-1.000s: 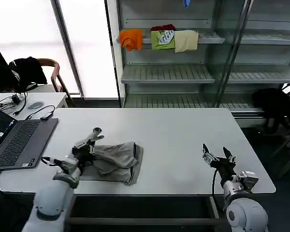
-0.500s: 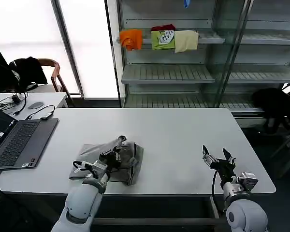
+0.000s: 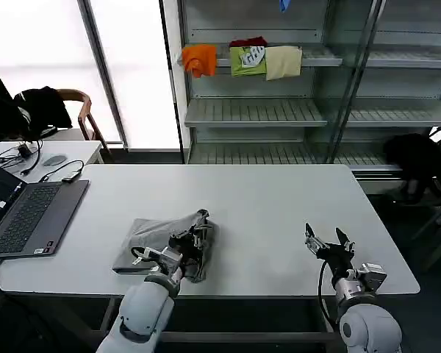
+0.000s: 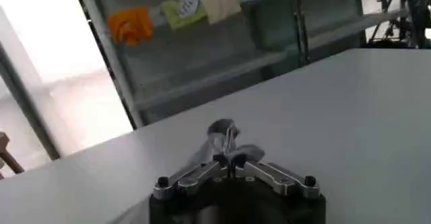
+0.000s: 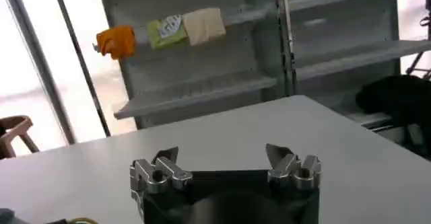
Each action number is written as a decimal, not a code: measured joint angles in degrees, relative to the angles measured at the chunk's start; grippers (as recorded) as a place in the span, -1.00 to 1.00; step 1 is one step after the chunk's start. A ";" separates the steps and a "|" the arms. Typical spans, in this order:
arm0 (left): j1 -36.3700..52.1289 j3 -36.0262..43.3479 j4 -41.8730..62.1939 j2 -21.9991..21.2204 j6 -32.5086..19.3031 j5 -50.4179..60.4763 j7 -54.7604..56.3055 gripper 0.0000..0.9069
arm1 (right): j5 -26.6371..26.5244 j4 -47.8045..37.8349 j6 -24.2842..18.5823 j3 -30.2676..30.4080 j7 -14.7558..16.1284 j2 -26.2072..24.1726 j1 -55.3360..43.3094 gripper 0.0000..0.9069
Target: Fold and organize the clothes.
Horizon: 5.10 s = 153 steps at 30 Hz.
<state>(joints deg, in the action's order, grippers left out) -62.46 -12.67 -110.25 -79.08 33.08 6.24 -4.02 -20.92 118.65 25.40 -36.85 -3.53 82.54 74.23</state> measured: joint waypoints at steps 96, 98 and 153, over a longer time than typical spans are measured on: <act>-4.79 -25.12 7.80 4.81 -0.47 -24.58 -4.84 -0.96 | 1.96 -2.71 -1.33 1.52 -0.74 0.80 -0.76 1.00; -4.80 -25.21 7.63 4.79 -0.37 -24.91 -4.81 -0.96 | 1.96 -2.55 -1.33 1.52 -0.81 0.84 -0.71 1.00; 1.83 -26.83 1.09 27.14 -4.90 4.42 -22.60 -0.76 | -3.07 -5.98 -5.37 -0.10 -1.17 -3.57 1.51 1.00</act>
<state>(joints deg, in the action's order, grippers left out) -60.63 -39.50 -109.16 -51.94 28.18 10.66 -26.62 -23.99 112.67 20.02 -36.95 -4.70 78.96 75.75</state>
